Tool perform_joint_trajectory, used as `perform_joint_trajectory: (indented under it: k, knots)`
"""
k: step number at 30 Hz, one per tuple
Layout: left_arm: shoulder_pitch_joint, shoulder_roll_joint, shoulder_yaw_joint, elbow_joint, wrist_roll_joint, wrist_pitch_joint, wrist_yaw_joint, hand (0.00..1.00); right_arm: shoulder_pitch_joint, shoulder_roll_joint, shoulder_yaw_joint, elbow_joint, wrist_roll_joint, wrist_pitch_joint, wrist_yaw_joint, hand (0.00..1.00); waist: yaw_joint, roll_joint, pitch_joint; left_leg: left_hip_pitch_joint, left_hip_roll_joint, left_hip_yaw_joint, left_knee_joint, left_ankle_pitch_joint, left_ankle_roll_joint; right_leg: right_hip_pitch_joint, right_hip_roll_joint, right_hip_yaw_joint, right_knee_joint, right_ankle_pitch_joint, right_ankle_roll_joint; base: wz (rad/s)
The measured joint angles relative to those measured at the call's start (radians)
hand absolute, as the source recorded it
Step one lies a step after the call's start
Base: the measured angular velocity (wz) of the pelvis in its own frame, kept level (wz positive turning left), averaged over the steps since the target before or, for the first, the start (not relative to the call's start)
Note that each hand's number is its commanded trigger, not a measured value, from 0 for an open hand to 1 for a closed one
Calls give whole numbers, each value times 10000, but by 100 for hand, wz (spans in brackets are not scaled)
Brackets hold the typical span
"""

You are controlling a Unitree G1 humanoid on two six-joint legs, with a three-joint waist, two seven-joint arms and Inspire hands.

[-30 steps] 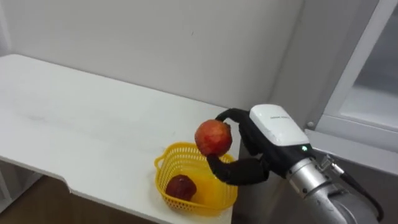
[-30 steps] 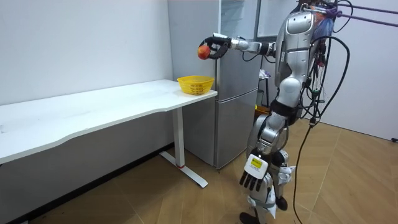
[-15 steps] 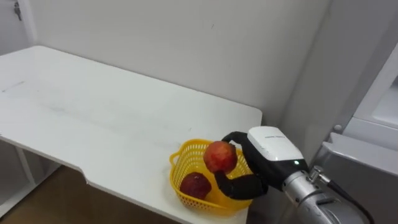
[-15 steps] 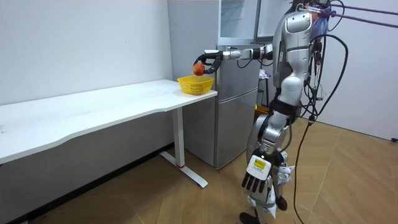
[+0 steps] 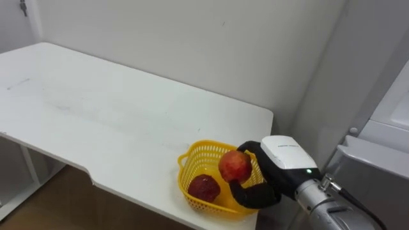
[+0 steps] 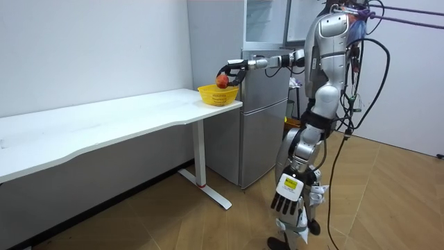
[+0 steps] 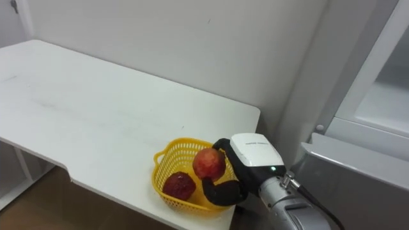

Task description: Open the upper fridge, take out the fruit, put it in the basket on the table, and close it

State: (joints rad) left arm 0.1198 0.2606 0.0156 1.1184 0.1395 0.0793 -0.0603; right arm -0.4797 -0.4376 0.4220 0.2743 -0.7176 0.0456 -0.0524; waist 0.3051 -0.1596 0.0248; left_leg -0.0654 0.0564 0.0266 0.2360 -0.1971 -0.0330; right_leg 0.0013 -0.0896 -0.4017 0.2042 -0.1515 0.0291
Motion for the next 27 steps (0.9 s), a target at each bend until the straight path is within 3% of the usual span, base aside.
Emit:
perform_joint_trajectory:
  k: [1, 2, 27]
  knots:
    - [-8, 0, -1, 0, 26, 22, 0, 0, 0, 0, 0, 0, 0, 1, 0, 8, 0, -1, 0, 1, 0, 1, 1, 0, 0, 0, 0, 0, 0, 0, 0, 0]
    - [-22, 0, -1, 0, 57, 33, 0, 0, 0, 0, 0, 0, -1, 4, 0, 0, 0, -4, -3, 1, 0, 2, 2, 0, 1, 0, 0, 0, 0, 0, 0, 0]
    - [-7, 1, -2, -5, 95, 59, -269, 0, -1, 2, 0, 11, -9, 190, -5, 0, 25, -38, -31, 75, -1, 2, 27, 2, 1, 48, 2, 25, 0, 0, 0, 0]
